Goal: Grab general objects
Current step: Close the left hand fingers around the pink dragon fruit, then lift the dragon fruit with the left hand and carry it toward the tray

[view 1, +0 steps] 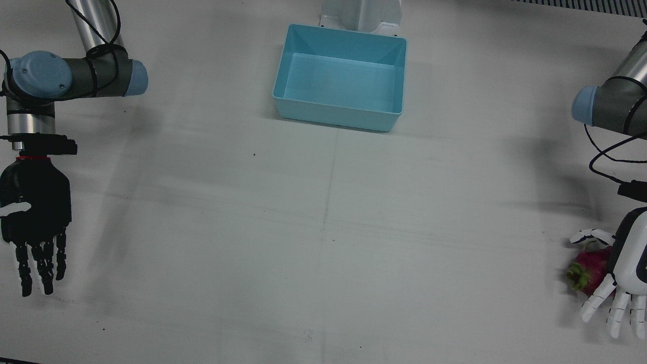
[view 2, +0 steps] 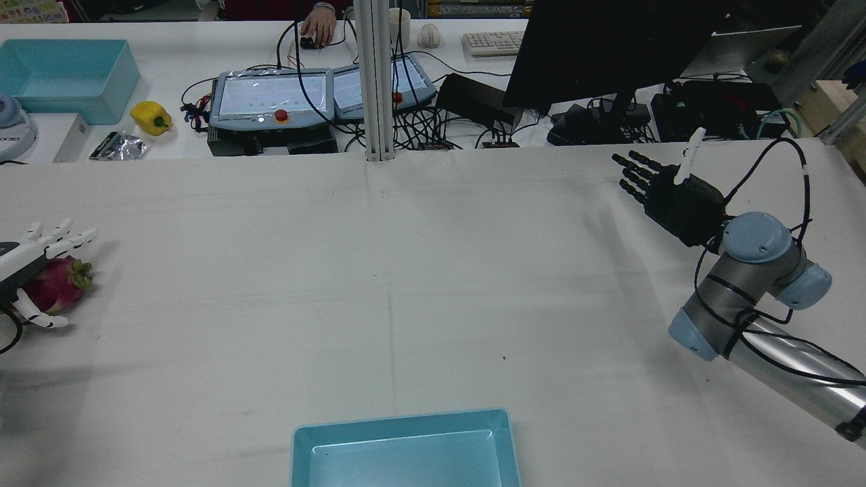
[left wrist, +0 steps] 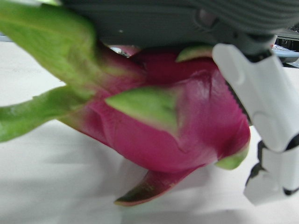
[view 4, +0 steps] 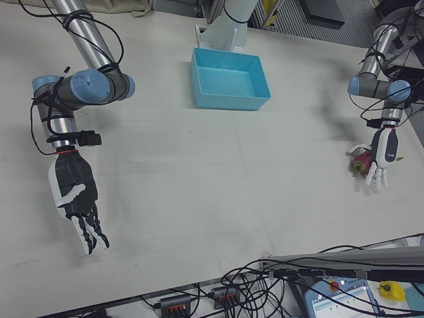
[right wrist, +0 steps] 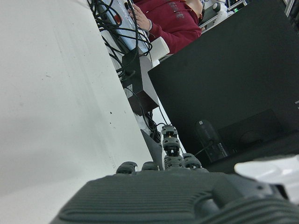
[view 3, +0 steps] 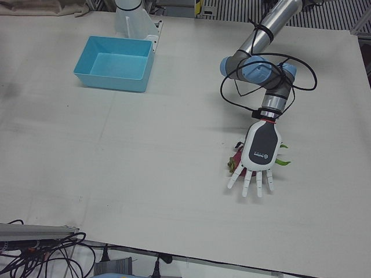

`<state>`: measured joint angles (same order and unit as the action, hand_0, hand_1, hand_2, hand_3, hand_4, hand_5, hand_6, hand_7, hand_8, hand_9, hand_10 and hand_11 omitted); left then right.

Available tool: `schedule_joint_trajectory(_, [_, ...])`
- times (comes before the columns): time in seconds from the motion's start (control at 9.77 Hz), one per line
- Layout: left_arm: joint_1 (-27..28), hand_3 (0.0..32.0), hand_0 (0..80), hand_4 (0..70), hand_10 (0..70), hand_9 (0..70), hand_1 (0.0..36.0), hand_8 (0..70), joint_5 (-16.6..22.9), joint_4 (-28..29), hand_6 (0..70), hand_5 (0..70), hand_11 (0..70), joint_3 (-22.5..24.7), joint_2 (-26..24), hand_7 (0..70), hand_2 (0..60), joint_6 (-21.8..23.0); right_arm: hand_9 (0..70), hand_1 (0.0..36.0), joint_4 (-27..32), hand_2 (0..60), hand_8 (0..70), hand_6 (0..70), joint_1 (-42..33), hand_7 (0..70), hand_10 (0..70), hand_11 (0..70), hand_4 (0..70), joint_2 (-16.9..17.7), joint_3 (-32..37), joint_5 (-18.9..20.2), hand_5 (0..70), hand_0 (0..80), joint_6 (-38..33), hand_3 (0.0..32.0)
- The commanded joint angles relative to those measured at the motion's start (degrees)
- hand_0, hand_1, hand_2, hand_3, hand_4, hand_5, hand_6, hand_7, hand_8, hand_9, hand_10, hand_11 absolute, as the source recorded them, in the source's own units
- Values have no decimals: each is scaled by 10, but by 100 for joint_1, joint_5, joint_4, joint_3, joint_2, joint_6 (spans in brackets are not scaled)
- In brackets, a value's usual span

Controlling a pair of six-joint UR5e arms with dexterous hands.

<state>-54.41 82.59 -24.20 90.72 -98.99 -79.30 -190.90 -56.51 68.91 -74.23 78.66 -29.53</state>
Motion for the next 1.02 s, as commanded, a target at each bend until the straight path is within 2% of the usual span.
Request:
schedule_joint_trajectory(0.0, [79, 148, 534, 0, 3, 0, 308, 0, -129, -33, 0, 0, 32, -11, -24, 45, 454, -15, 0, 0, 0, 0, 0, 0, 0, 0, 0, 0, 0, 0, -4, 0, 0, 0, 0, 0])
schedule_joint_trajectory(0.1, [79, 78, 547, 12, 84, 21, 319, 0, -242, -33, 0, 0, 156, -2, -15, 178, 490, -16, 0, 0, 0, 0, 0, 0, 0, 0, 0, 0, 0, 0, -4, 0, 0, 0, 0, 0])
schedule_joint_trajectory(0.2, [88, 0, 578, 184, 188, 62, 355, 10, -400, -41, 102, 362, 307, 7, -6, 378, 600, -16, 0, 0, 0, 0, 0, 0, 0, 0, 0, 0, 0, 0, -4, 0, 0, 0, 0, 0])
schedule_joint_trajectory(0.31, [149, 0, 671, 510, 349, 326, 360, 221, -506, -59, 408, 700, 524, 15, -6, 622, 600, -16, 0, 0, 0, 0, 0, 0, 0, 0, 0, 0, 0, 0, -4, 0, 0, 0, 0, 0])
schedule_joint_trajectory(0.41, [167, 0, 800, 700, 531, 548, 360, 431, -577, -59, 612, 700, 700, 24, -6, 700, 600, -24, 0, 0, 0, 0, 0, 0, 0, 0, 0, 0, 0, 0, -4, 0, 0, 0, 0, 0])
schedule_joint_trajectory(0.51, [167, 0, 800, 700, 700, 700, 360, 614, -586, -59, 700, 700, 700, 33, -6, 700, 600, -24, 0, 0, 0, 0, 0, 0, 0, 0, 0, 0, 0, 0, -4, 0, 0, 0, 0, 0])
schedule_joint_trajectory(0.61, [167, 0, 755, 700, 700, 700, 360, 700, -630, -68, 700, 700, 700, 50, -6, 700, 600, -24, 0, 0, 0, 0, 0, 0, 0, 0, 0, 0, 0, 0, -4, 0, 0, 0, 0, 0])
schedule_joint_trajectory(0.72, [167, 0, 535, 700, 700, 700, 259, 700, -708, -68, 700, 700, 700, 68, -15, 700, 600, -24, 0, 0, 0, 0, 0, 0, 0, 0, 0, 0, 0, 0, -4, 0, 0, 0, 0, 0])
schedule_joint_trajectory(0.82, [167, 0, 461, 700, 700, 700, 168, 700, -726, -68, 700, 700, 700, 77, -6, 700, 600, -24, 0, 0, 0, 0, 0, 0, 0, 0, 0, 0, 0, 0, -4, 0, 0, 0, 0, 0])
schedule_joint_trajectory(0.92, [159, 0, 389, 700, 700, 700, 125, 700, -735, -76, 700, 700, 700, 181, 3, 700, 600, -16, 0, 0, 0, 0, 0, 0, 0, 0, 0, 0, 0, 0, -4, 0, 0, 0, 0, 0])
